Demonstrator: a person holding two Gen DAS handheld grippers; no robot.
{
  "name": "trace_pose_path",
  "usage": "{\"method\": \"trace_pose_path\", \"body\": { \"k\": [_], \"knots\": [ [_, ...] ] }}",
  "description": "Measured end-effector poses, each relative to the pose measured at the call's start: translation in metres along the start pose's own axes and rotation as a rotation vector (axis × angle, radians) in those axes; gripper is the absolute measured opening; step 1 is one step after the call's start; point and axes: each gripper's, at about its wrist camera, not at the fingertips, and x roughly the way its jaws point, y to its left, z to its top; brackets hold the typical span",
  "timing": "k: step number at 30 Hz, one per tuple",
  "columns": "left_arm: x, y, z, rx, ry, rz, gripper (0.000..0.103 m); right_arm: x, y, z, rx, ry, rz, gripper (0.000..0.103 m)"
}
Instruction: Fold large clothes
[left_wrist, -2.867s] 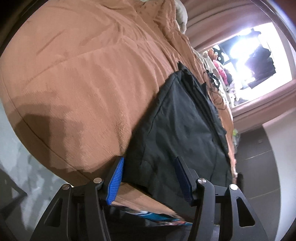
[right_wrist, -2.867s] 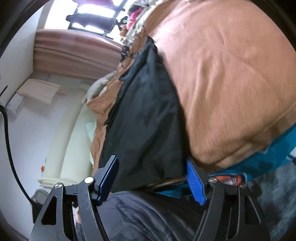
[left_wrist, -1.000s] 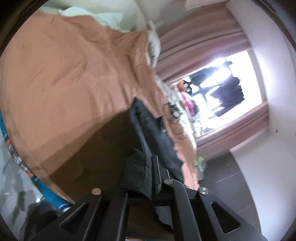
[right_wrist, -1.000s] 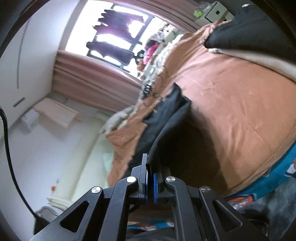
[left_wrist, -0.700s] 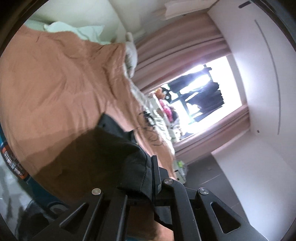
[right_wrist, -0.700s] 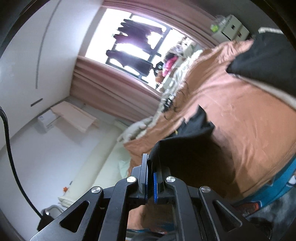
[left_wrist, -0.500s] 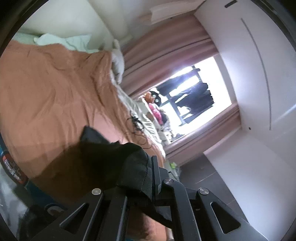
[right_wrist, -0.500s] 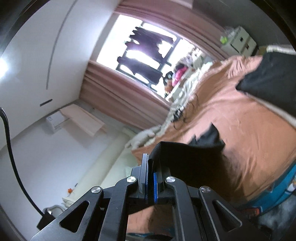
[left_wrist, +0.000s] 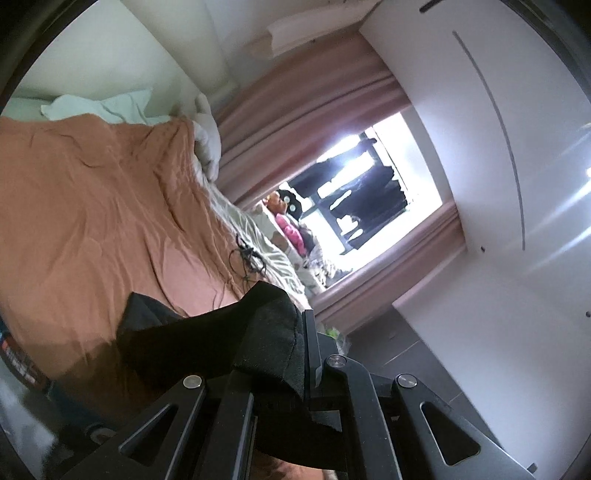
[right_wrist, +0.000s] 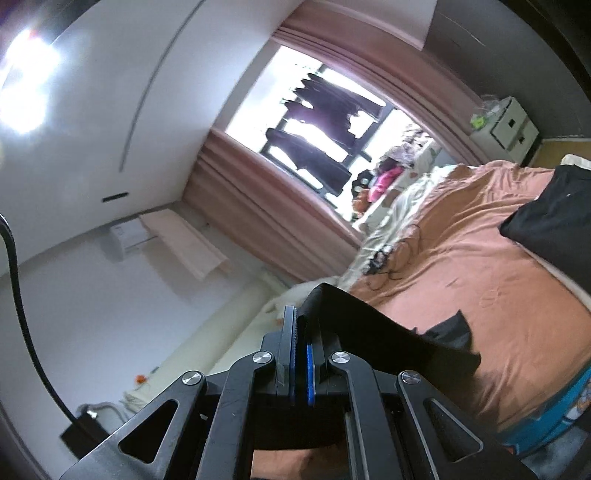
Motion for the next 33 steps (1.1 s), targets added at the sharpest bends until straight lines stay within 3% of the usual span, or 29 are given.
{"method": "trace_pose_path", "body": {
  "k": [5, 20, 33],
  "knots": [
    [0.049, 0.017, 0.008, 0.019, 0.038, 0.06, 0.002, 0.049, -0.017, 0.01, -0.007, 0.026, -0.075, 0.005],
    [0.2, 0.075, 0.048, 0.013, 0.092, 0.187, 0.002, 0.198, -0.068, 0.055, -0.031, 0.129, -0.154, 0.005],
    [0.308, 0.176, 0.033, -0.054, 0.216, 0.367, 0.002, 0.305, -0.165, 0.027, 0.039, 0.285, -0.295, 0.005]
  ]
}}
